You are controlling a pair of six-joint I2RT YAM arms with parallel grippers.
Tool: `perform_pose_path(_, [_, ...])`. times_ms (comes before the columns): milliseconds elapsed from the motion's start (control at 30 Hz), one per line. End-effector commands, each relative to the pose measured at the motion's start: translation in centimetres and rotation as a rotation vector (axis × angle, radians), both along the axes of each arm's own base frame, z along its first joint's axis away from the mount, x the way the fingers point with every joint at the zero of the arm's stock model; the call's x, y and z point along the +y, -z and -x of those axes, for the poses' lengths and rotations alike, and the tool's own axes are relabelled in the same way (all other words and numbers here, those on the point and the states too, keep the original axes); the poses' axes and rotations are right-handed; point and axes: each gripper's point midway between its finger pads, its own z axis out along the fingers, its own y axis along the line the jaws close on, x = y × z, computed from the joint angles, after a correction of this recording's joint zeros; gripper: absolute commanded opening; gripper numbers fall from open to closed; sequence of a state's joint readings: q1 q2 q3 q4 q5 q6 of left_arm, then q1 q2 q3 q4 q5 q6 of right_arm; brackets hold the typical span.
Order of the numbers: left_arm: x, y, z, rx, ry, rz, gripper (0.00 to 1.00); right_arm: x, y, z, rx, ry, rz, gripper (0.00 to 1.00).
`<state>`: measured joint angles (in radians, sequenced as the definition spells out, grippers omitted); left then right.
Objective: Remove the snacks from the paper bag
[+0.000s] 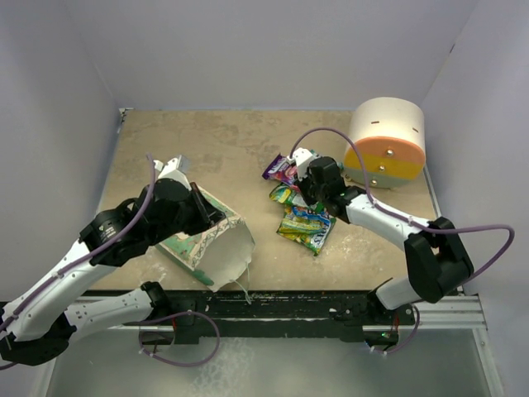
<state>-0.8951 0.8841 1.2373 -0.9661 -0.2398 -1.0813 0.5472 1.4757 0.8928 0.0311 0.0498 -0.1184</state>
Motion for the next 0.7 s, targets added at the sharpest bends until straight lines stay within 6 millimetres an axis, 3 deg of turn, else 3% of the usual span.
perform_pose_path(0, [-0.5, -0.5, -0.2, 0.003, -0.007, 0.028, 0.00, 1.2, -0.8, -0.5, -0.038, -0.005, -0.102, 0.00])
perform_pose_path(67, [-0.6, -0.4, -0.1, 0.012, -0.005, 0.028, 0.00, 1.1, -0.9, -0.4, -0.035, 0.004, -0.108, 0.01])
perform_pose_path(200, [-0.3, -0.6, 0.0, 0.011, -0.009, 0.031, 0.00, 0.7, -1.6, 0.1, -0.031, 0.004, -0.098, 0.15])
perform_pose_path(433, [0.5, -1.3, 0.1, -0.016, -0.039, 0.060, 0.00, -0.7, -5.9, 1.5, -0.109, -0.006, -0.091, 0.43])
perform_pose_path(667, [-0.1, -0.9, 0.0, -0.003, -0.023, 0.059, 0.00, -1.0, -7.8, 4.2, -0.134, -0.057, -0.150, 0.53])
